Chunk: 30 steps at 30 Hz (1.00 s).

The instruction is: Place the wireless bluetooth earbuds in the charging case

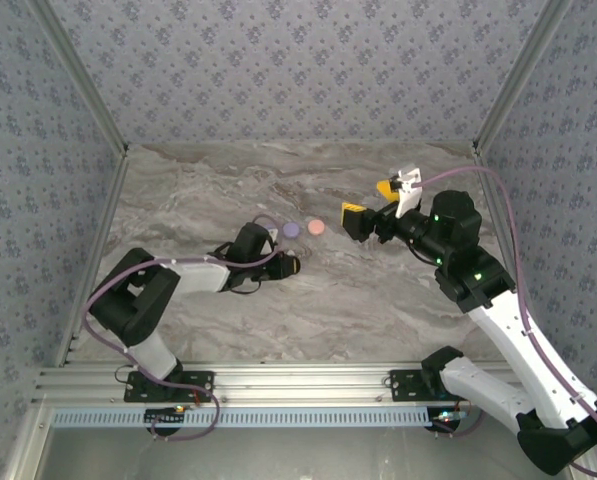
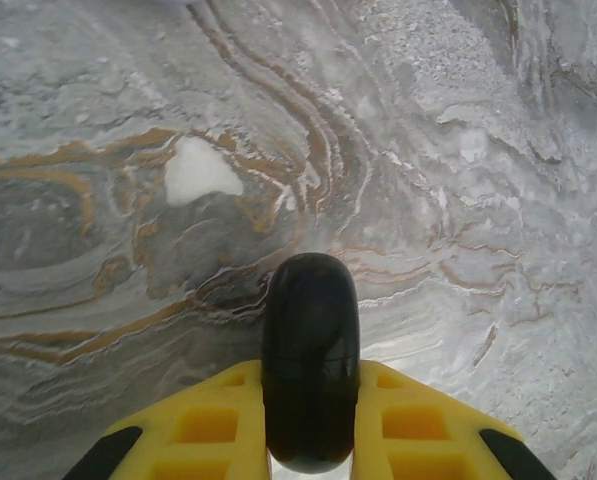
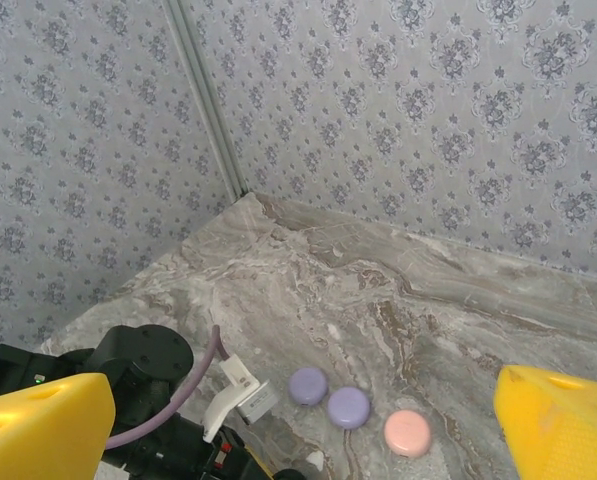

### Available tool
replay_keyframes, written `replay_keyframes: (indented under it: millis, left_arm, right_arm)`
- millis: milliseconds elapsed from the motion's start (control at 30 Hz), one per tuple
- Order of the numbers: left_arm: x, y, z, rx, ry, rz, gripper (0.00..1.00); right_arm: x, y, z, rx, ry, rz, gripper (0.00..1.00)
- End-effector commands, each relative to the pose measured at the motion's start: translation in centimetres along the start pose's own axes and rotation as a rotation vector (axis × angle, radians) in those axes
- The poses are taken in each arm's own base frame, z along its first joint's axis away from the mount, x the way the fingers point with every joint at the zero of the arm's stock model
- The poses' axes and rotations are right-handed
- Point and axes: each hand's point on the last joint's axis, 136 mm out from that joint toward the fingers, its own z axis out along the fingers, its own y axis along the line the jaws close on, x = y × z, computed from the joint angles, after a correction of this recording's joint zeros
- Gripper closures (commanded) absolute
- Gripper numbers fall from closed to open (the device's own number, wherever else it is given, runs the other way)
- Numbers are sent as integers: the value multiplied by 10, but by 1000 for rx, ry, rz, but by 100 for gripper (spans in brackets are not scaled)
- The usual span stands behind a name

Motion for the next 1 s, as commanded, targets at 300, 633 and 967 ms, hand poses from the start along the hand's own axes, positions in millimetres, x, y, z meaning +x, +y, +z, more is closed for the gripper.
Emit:
replay_keyframes:
  millis: [300, 633, 967]
  left_arm:
    - [-6, 16, -10, -107, -3, -2, 48]
    - [-64, -1, -76, -106, -260, 91, 19]
    - [-120, 59, -206, -522, -688, 70, 1]
  right_arm:
    - [2, -12, 0, 54, 3, 3, 0]
    - [36, -63, 3, 300, 107, 4, 0]
    - [140, -199, -54, 843, 176, 344, 0]
